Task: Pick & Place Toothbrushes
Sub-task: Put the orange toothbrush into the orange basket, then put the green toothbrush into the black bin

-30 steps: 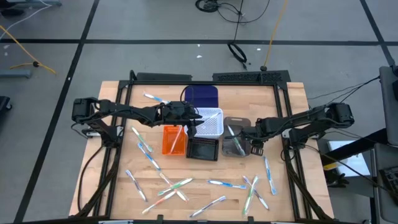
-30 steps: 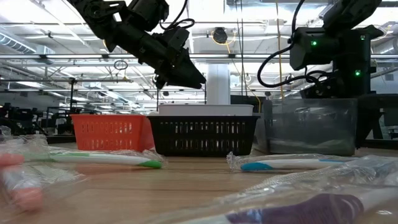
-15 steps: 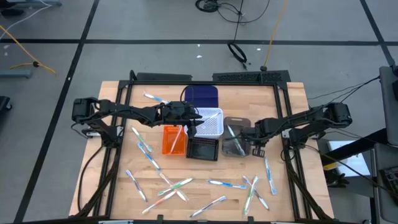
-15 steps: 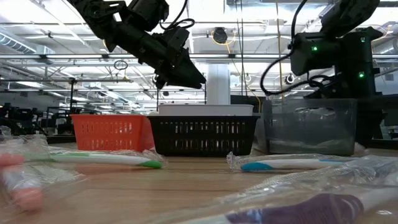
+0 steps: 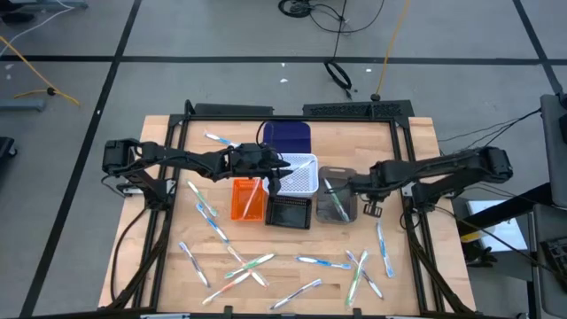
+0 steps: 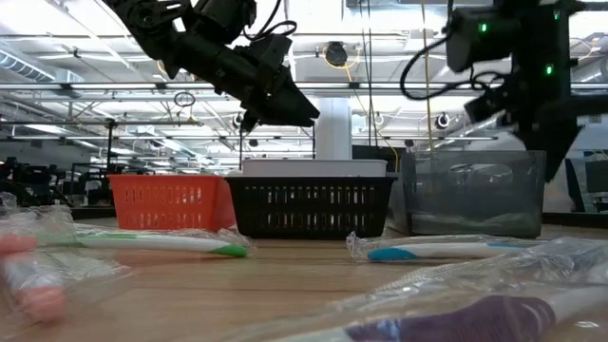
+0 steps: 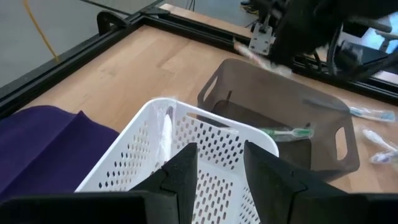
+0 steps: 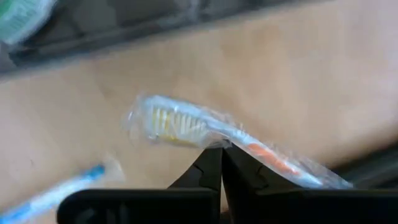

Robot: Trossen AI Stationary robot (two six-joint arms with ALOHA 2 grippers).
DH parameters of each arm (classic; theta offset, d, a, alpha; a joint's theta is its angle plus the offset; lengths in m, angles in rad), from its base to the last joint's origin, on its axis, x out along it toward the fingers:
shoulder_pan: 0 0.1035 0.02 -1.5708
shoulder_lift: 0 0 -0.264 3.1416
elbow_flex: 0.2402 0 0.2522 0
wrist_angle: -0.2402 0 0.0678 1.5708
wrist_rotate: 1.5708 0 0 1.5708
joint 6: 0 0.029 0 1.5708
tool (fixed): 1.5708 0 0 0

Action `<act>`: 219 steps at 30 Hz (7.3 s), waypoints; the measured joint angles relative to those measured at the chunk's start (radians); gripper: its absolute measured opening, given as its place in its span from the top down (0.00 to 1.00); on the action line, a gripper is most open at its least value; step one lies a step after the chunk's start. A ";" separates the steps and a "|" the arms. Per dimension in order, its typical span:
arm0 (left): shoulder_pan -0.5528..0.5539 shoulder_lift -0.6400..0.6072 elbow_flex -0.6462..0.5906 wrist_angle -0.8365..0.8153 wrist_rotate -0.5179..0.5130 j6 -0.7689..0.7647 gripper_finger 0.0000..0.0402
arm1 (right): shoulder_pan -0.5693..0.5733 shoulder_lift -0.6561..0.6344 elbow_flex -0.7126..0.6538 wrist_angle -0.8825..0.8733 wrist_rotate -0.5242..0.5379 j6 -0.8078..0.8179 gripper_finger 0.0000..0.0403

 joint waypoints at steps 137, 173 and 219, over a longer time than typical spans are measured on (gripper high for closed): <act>-0.236 -0.426 0.000 -0.710 -0.211 -0.255 0.99 | 0.004 -0.001 0.095 1.250 -0.092 -0.288 0.59; -0.299 -0.411 -0.153 -0.789 -0.212 -0.709 0.87 | 0.004 -0.002 0.096 1.221 -0.090 -0.303 0.60; -0.351 -0.451 -0.153 -1.307 -0.089 -0.132 0.61 | 0.004 -0.002 0.096 1.213 -0.091 -0.292 0.60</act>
